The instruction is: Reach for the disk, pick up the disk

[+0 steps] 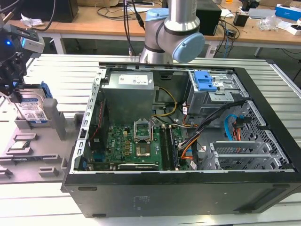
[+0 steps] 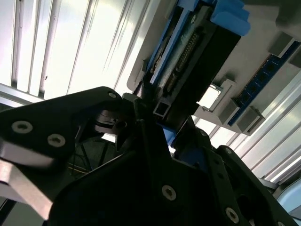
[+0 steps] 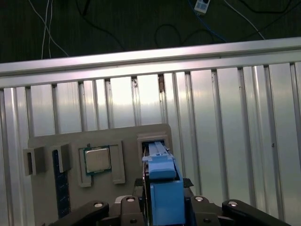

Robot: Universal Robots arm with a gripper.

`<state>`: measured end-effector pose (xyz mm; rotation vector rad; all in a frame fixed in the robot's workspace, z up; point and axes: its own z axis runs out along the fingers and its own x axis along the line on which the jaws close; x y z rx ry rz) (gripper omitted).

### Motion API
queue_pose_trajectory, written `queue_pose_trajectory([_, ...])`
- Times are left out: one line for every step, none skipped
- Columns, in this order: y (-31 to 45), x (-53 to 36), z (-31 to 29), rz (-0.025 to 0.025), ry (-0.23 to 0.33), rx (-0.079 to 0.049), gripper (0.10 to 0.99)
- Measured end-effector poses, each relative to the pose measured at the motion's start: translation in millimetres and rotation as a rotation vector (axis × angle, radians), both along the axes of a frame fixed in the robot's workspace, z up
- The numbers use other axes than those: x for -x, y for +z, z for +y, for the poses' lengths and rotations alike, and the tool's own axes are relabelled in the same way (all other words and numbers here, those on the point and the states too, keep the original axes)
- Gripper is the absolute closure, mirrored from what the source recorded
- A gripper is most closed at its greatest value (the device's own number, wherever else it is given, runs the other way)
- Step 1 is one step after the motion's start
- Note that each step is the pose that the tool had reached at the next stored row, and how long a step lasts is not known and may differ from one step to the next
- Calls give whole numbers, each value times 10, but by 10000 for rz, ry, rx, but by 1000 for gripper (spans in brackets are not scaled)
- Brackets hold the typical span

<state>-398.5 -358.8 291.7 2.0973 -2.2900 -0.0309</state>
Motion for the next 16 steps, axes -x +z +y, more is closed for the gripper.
queue_pose_trajectory([0, 0, 0, 0, 0, 0, 690])
queue_pose_trajectory([0, 0, 0, -1, -1, 0, 714])
queue_pose_trajectory([0, 0, 0, 0, 0, 0, 714])
queue_pose_trajectory([-1, 0, 0, 0, 0, 0, 714])
queue_pose_trajectory([-1, 0, 0, 0, -1, -1, 714])
queue_pose_trajectory([-2, 0, 0, 0, -1, 0, 714])
queue_pose_trajectory([-4, 0, 0, 0, 0, 0, 714])
queue_pose_trajectory([-4, 0, 0, 0, 0, 0, 714])
queue_pose_trajectory([-4, 0, 0, 0, -1, 0, 714])
queue_pose_trajectory([-4, 0, 0, 0, 0, 0, 714])
queue_pose_trajectory([-4, 0, 0, 0, 0, 0, 714])
queue_pose_trajectory([-4, 0, 0, 0, -1, 0, 714])
queue_pose_trajectory([-4, 0, 0, 0, -1, 0, 714])
queue_pose_trajectory([-4, 0, 0, 0, 0, 0, 714])
queue_pose_trajectory([-5, 0, 0, 0, -1, 0, 714])
queue_pose_trajectory([-5, 0, 0, 0, 0, 0, 714])
